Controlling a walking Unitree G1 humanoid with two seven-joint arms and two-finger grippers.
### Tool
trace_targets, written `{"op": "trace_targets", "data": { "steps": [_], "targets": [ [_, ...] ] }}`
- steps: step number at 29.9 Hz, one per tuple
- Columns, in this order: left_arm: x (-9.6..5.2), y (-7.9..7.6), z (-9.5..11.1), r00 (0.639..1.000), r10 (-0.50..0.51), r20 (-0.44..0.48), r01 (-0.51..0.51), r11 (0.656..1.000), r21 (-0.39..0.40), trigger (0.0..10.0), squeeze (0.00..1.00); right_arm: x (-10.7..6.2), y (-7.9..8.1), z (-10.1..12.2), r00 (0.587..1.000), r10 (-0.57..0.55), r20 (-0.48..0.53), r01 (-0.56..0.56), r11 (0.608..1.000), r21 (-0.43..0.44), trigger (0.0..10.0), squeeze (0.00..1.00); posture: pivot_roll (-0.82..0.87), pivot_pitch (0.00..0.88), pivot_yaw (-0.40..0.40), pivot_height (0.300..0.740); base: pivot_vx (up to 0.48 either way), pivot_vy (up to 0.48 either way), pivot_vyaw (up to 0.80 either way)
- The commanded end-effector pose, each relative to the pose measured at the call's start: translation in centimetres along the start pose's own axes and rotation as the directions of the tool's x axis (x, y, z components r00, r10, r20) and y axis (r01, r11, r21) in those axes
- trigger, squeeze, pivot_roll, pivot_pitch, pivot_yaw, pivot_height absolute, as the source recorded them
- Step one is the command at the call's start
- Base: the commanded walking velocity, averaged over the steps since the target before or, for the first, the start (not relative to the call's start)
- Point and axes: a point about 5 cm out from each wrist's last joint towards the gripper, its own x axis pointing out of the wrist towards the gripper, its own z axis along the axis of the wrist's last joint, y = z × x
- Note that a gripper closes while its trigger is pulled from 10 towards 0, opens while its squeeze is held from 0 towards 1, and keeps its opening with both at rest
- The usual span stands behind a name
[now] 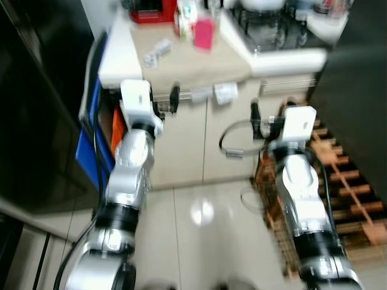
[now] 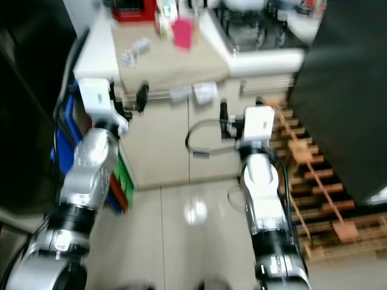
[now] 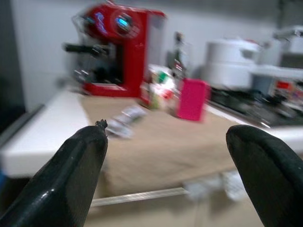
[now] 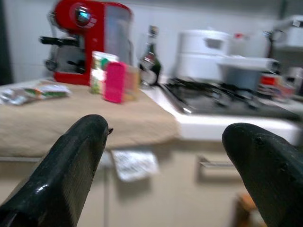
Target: Restocking fridge
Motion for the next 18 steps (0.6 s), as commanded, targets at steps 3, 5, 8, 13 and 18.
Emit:
{"op": "trace_targets", "data": {
  "steps": [3, 5, 8, 13, 18],
  "targets": [
    [-0.11, 0.98, -0.23, 1.0, 0.019, -0.01, -0.019, 1.0, 0.015, 10.0, 0.0, 0.08, 0.68, 0.17, 1.0, 0.021, 0.005, -0.021, 1.0, 0.005, 10.0, 0.0, -0.14, 0.05, 0.032, 0.723, 0.439, 0.0, 0.0],
    [-0.09, 0.99, -0.31, 1.0, 0.013, -0.014, -0.013, 1.0, 0.02, 10.0, 0.0, 0.05, 0.68, 0.11, 1.0, 0.021, 0.003, -0.021, 1.0, 0.004, 10.0, 0.0, -0.14, 0.052, 0.032, 0.723, 0.439, 0.0, 0.0],
    [-0.02, 0.81, -0.23, 1.0, -0.005, -0.012, 0.005, 1.0, 0.023, 10.0, 0.0, 0.02, 0.62, 0.08, 1.0, 0.017, 0.004, -0.017, 1.0, 0.004, 10.0, 0.0, -0.13, 0.05, 0.034, 0.723, 0.44, 0.0, 0.0],
    [0.16, 0.61, -0.02, 1.0, -0.028, -0.008, 0.028, 0.999, 0.03, 10.0, 0.0, 0.01, 0.6, 0.02, 1.0, 0.012, 0.001, -0.012, 1.0, -0.007, 10.0, 0.0, -0.13, 0.052, 0.036, 0.723, 0.442, 0.0, 0.0],
    [0.61, 0.58, 0.37, 0.999, -0.044, 0.001, 0.044, 0.998, 0.034, 10.0, 0.0, 0.05, 0.42, -0.07, 1.0, 0.002, -0.001, -0.002, 1.0, -0.012, 10.0, 0.0, -0.14, 0.051, 0.039, 0.723, 0.448, 0.0, -0.16]
  ]
}}
